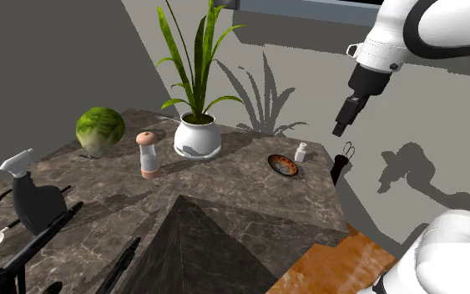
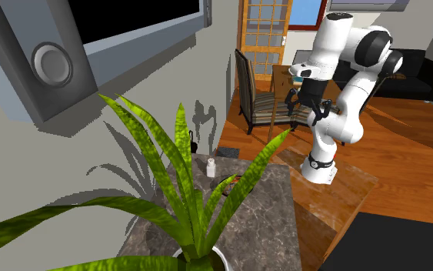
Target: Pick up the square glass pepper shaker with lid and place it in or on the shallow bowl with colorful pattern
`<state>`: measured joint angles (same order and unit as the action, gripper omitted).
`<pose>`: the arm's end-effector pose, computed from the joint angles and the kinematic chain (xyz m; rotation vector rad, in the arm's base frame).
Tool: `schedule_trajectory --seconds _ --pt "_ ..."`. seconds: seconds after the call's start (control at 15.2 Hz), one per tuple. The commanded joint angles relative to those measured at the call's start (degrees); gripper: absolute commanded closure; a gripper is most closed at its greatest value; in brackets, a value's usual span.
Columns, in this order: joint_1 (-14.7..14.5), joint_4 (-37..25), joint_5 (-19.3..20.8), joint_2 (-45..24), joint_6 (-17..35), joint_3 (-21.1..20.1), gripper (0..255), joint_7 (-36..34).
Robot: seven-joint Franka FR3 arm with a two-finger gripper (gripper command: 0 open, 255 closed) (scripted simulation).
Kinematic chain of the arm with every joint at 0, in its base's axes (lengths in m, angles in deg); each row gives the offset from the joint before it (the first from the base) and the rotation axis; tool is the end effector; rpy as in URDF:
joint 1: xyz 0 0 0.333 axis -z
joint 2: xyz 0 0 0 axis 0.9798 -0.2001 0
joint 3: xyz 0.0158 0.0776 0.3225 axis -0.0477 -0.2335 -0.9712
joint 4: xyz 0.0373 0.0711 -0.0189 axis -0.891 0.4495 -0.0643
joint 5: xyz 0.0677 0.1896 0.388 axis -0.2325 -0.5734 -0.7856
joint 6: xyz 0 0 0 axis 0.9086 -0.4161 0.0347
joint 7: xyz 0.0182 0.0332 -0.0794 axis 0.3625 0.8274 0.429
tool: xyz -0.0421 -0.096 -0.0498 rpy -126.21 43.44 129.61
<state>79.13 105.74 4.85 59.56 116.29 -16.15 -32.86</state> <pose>0.3375 -0.0043 0.6376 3.0781 0.2520 0.1324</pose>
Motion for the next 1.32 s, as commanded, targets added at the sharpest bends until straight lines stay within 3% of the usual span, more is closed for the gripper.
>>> schedule_trajectory --seconds 0.0,0.59,1.25 --pt "0.00 0.00 0.00 0.00 0.00 0.00 0 0.00" --pt "1.85 -1.65 3.58 -14.22 9.25 7.63 0 8.32" --pt "3.40 -9.99 3.58 -34.06 17.06 14.82 0 17.78"
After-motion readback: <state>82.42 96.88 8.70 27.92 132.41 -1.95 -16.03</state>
